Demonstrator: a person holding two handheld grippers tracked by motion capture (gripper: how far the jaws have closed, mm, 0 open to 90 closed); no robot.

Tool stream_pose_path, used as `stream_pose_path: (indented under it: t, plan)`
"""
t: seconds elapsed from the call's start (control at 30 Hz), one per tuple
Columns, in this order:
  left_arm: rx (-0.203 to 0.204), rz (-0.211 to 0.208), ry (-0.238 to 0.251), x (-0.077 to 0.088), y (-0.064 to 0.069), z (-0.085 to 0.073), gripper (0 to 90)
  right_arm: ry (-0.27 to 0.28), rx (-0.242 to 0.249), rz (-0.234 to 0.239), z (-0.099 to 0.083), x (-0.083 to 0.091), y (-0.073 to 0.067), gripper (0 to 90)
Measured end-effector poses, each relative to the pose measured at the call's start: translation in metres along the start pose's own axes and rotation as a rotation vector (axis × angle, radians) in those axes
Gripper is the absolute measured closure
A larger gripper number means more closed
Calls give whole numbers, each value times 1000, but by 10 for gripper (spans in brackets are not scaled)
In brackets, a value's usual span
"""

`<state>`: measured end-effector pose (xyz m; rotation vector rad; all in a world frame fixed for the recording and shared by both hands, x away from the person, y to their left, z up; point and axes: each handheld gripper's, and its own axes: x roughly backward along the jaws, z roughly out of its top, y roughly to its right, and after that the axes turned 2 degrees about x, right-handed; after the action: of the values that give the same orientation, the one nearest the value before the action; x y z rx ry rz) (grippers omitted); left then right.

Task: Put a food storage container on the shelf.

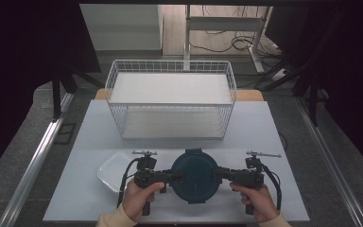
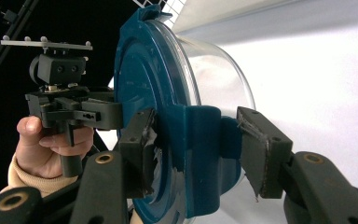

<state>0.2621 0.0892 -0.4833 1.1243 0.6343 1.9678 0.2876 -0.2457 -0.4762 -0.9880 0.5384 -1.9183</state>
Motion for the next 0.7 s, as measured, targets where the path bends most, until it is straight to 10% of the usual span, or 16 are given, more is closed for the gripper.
stream_pose_path:
  t: [0.7]
  plan:
    - [-83,22,57,42,36,56,377,70,105,25,57,7,-42,494]
